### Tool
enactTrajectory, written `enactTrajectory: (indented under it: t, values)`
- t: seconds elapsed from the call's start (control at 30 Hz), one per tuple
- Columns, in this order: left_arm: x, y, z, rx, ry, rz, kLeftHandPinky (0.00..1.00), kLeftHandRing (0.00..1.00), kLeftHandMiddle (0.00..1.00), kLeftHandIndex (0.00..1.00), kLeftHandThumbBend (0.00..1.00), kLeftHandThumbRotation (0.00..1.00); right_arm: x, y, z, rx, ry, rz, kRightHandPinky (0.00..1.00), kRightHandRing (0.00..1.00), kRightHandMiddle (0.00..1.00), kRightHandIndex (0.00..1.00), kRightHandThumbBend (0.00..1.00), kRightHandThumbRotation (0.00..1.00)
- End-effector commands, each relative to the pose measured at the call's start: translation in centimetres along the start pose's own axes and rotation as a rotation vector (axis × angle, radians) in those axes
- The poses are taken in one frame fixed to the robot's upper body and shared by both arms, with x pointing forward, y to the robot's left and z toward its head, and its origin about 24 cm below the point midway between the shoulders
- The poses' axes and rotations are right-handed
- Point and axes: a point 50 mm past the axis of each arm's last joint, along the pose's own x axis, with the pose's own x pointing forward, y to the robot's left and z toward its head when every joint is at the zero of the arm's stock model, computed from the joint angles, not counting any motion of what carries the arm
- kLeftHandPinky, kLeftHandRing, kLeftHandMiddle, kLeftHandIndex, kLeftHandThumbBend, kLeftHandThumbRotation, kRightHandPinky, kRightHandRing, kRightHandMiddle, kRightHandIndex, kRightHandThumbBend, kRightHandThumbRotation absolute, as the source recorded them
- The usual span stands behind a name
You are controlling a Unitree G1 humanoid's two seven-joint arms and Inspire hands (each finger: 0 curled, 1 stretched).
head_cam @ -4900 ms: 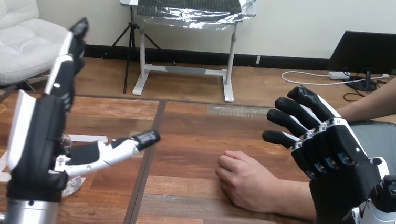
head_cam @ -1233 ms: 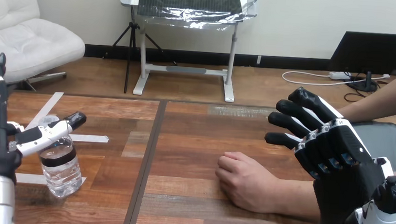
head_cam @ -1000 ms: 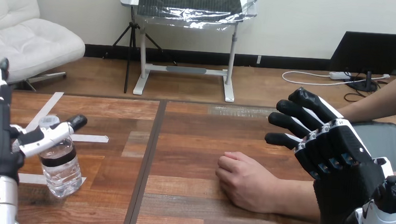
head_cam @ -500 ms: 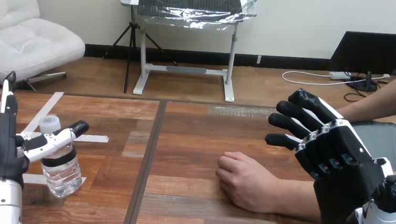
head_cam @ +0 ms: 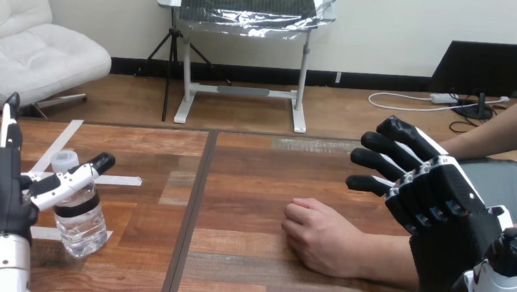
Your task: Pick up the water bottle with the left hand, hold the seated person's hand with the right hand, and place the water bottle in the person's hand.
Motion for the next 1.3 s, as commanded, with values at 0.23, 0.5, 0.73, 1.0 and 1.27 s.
enactTrajectory:
  t: [0.23,0.5,0.73,1.0,1.27]
  values:
    - [1.7,0.2,3.0,-0.124,-0.166,0.157,0.23,0.75,0.76,0.79,0.84,0.32,0.7,0.0,0.7,0.004,-0.057,0.007,0.69,0.79,0.80,0.81,0.93,0.99]
    - [1.6,0.6,2.9,-0.131,-0.220,0.333,0.11,0.24,0.29,0.32,0.68,0.32,0.8,0.0,0.7,0.003,-0.059,0.007,0.69,0.79,0.80,0.81,0.93,1.00]
    - [1.5,0.8,3.2,-0.118,-0.257,0.401,0.02,0.06,0.11,0.13,0.60,0.34,0.8,0.0,0.7,0.004,-0.060,0.004,0.69,0.78,0.80,0.81,0.93,0.99]
    - [1.4,1.0,3.7,-0.120,-0.293,0.437,0.00,0.03,0.08,0.10,0.59,0.32,0.8,0.0,0.6,0.006,-0.061,0.003,0.69,0.78,0.80,0.81,0.93,0.99]
    - [1.4,1.2,4.0,-0.107,-0.319,0.449,0.00,0.03,0.08,0.10,0.60,0.31,0.8,0.0,0.5,0.011,-0.058,0.002,0.70,0.78,0.80,0.81,0.94,0.99]
